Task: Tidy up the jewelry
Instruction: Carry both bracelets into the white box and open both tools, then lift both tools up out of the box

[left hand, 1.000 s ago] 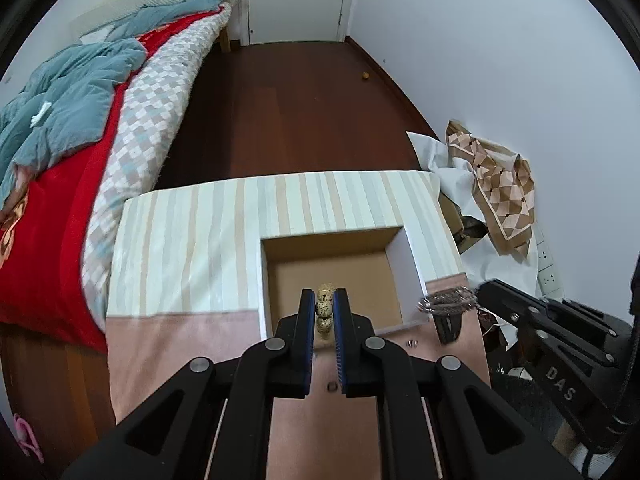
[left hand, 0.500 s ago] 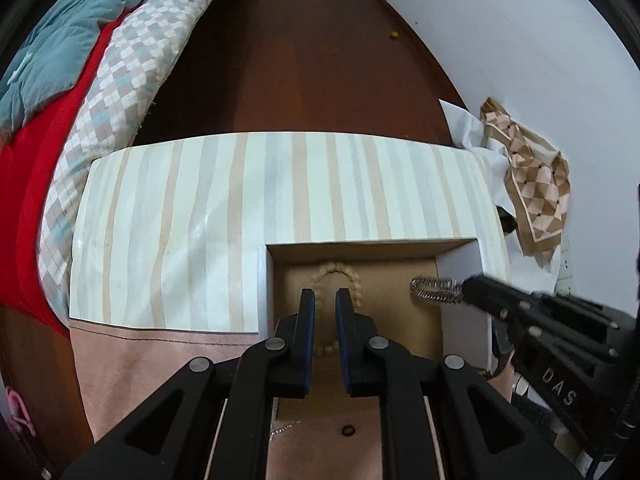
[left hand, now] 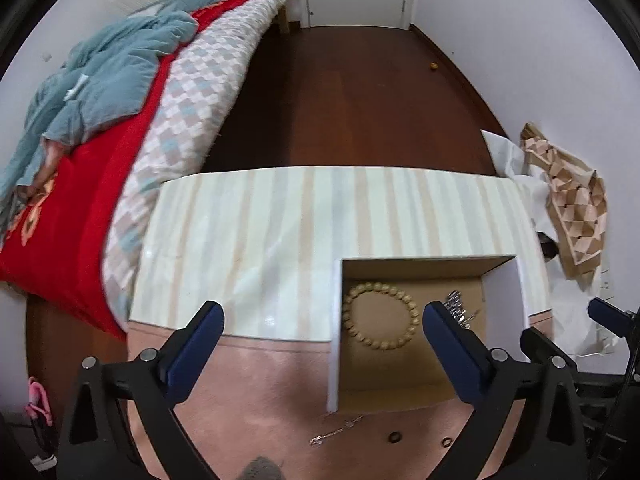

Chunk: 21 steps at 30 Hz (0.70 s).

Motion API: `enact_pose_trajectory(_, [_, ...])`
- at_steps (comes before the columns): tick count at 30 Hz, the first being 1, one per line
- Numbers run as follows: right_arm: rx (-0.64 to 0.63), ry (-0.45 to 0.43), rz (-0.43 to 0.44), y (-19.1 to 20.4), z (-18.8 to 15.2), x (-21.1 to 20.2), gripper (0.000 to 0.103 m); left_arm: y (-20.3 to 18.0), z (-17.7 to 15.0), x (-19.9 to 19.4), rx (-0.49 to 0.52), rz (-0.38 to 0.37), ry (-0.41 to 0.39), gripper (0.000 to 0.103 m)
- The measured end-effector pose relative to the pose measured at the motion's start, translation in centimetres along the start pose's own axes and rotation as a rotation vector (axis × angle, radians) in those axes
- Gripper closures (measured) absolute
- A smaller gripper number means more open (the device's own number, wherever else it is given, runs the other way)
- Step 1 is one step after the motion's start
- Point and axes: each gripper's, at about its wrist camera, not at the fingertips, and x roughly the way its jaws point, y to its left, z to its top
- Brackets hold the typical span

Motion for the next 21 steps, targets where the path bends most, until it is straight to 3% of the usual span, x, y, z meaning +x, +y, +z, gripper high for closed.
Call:
enact_pose_trajectory(11, [0.008, -0.002, -0.053, 0.5, -3.8, 0.4, 0.001, 0.6, -3.4, -0.7, 0.012, 0.065, -0.021, 0.0])
enact_pose_trajectory(21, [0.023, -0.084, -0.064, 0.3, -5.2, -3.4, 0.001, 1.0, -5.4, -4.5, 0.009, 0.087, -0.114, 0.0])
